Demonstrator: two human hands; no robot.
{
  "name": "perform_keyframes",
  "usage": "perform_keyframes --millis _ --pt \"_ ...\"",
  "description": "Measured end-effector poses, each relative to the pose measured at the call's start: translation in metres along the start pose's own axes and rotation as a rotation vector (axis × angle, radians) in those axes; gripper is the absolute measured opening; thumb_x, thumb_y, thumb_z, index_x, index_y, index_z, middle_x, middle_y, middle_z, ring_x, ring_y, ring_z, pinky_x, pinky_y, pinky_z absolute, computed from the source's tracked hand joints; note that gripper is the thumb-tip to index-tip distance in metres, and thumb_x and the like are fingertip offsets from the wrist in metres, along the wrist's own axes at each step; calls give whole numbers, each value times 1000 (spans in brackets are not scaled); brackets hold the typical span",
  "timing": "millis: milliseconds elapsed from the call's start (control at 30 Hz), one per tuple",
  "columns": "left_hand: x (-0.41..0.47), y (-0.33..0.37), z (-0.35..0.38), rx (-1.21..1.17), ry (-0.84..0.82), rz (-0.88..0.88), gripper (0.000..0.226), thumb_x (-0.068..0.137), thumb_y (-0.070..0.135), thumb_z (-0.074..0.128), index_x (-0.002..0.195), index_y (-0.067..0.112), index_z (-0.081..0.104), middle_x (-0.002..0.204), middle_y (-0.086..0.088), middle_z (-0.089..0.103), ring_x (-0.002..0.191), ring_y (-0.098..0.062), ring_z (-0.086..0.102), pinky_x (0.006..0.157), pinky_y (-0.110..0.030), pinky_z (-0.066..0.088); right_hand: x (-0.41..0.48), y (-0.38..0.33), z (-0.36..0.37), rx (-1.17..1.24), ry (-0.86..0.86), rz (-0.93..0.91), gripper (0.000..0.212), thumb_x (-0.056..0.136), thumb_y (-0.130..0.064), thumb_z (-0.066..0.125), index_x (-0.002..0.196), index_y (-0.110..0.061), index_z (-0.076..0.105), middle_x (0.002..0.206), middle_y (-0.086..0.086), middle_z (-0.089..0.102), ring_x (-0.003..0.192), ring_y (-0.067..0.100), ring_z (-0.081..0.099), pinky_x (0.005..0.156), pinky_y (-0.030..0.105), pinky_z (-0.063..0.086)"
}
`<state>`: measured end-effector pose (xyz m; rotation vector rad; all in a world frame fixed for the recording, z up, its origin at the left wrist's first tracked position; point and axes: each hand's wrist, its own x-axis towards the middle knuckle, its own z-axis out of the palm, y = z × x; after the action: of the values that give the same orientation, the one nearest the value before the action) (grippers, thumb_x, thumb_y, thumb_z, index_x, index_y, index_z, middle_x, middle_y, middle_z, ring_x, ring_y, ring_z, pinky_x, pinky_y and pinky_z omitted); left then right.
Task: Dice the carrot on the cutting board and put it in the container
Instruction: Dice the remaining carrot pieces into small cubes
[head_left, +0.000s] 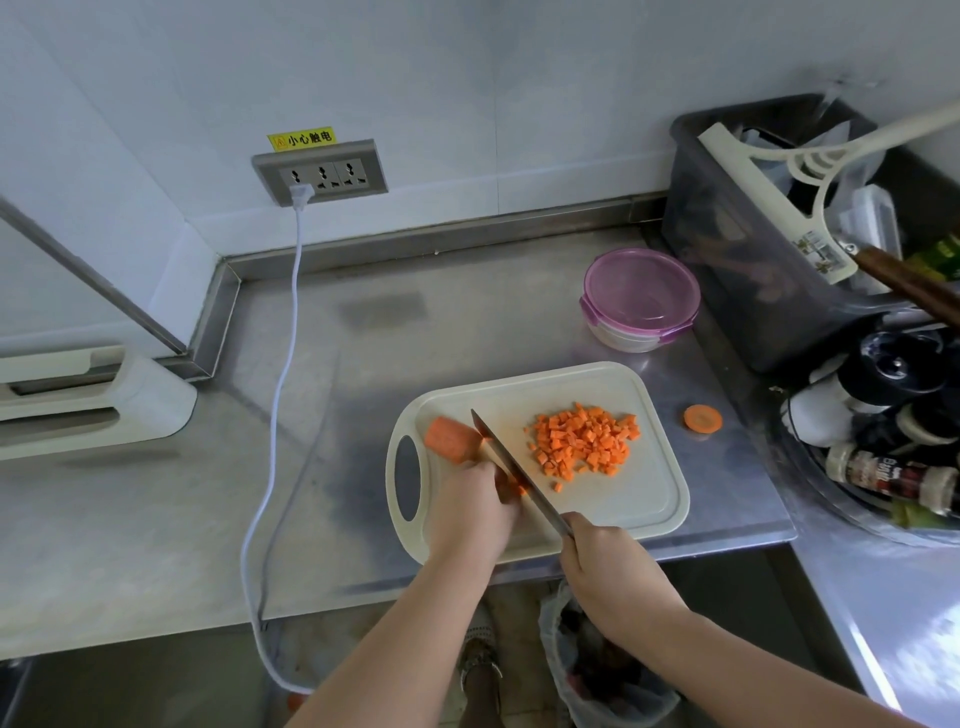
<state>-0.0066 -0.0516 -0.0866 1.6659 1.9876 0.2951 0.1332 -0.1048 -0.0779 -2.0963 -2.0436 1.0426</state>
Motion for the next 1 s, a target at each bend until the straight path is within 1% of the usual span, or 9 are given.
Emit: perform_keyframes --millis 100,233,367,533,667,800,900,1000 --pt "1 1 0 18 -8 9 18 88 31 59 101 20 64 99 6 64 91 -17 61 70 -30 47 1 -1 1 -4 -16 8 21 102 -26 35 113 -23 52 92 -3 64 78 15 65 73 34 58" --pt "3 3 -2 35 -9 21 19 89 30 59 102 18 64 100 4 63 93 -18 60 69 -28 45 3 -2 3 -25 -36 26 19 102 -25 38 115 -22 51 92 -2 65 77 14 66 72 33 59" --pt "4 3 -1 13 -15 28 19 88 28 61 103 17 64 101 2 64 92 -18 61 69 -27 44 4 -4 6 -48 -56 58 18 101 -21 38 115 -20 50 93 0 65 79 16 66 71 35 59" --pt "4 5 -1 13 -10 52 22 89 27 61 106 15 64 106 1 63 95 -17 61 69 -23 40 8 -4 7 -101 -93 67 22 99 -14 44 121 -17 48 100 2 66 84 15 67 74 32 59" --pt "6 7 -1 31 -10 62 22 90 28 61 108 15 63 108 1 61 96 -17 61 70 -21 41 11 -2 7 -43 -92 102 18 100 -16 41 115 -19 51 98 0 64 83 16 66 76 32 59" --pt "11 9 0 49 -23 67 18 90 26 61 103 15 64 105 1 61 94 -17 61 72 -23 45 13 3 2 0 -87 109 18 101 -18 38 111 -19 53 97 1 64 83 16 65 77 33 59" --pt "18 12 4 44 -38 54 16 88 26 63 101 17 65 102 1 64 91 -18 62 76 -31 52 16 8 -9 21 -60 99 21 102 -21 34 109 -17 53 94 2 64 82 18 65 75 34 57" --pt "27 20 9 41 -67 57 17 87 24 63 103 16 65 103 -1 67 95 -20 63 80 -34 52 19 12 -23 48 -10 77 19 102 -22 33 101 -15 51 90 5 62 80 23 61 72 38 53"
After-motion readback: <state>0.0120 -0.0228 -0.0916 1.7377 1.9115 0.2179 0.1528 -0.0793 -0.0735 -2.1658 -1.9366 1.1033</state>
